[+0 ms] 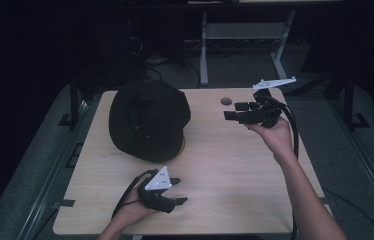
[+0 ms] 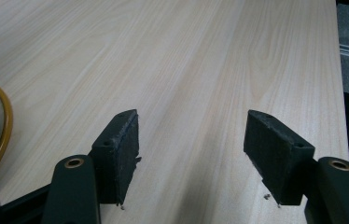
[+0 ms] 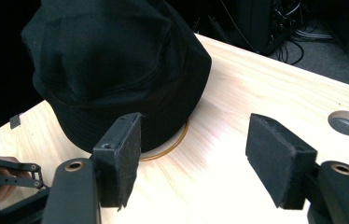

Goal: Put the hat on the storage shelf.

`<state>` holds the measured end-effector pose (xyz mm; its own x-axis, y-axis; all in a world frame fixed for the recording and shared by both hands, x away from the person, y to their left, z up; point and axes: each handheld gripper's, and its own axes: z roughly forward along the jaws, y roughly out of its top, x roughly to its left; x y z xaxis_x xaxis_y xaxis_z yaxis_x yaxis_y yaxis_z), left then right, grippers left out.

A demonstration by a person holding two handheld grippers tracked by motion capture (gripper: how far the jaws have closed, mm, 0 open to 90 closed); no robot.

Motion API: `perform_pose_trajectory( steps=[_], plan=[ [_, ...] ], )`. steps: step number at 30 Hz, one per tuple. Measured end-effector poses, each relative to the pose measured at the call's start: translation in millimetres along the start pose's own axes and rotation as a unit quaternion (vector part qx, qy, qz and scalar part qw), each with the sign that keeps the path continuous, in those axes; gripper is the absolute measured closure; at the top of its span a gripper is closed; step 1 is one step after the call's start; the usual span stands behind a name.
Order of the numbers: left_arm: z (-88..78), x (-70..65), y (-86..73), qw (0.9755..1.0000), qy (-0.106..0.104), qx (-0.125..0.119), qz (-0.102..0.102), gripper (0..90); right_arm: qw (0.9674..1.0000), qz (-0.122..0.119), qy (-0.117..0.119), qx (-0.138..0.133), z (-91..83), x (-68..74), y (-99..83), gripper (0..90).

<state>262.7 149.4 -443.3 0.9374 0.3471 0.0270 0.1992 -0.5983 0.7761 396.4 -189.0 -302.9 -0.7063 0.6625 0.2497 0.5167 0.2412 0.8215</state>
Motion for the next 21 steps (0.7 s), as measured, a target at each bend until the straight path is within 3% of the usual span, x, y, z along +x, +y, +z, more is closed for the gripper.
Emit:
perform_pose_trajectory(
  steps=[21],
  plan=[
    [1.1,-0.7,-0.5,1.0000,-0.002,0.000,-0.004,35.0,0.9997,0.022,-0.008,0.010,-11.7,-14.8,-33.2,31.4]
  ],
)
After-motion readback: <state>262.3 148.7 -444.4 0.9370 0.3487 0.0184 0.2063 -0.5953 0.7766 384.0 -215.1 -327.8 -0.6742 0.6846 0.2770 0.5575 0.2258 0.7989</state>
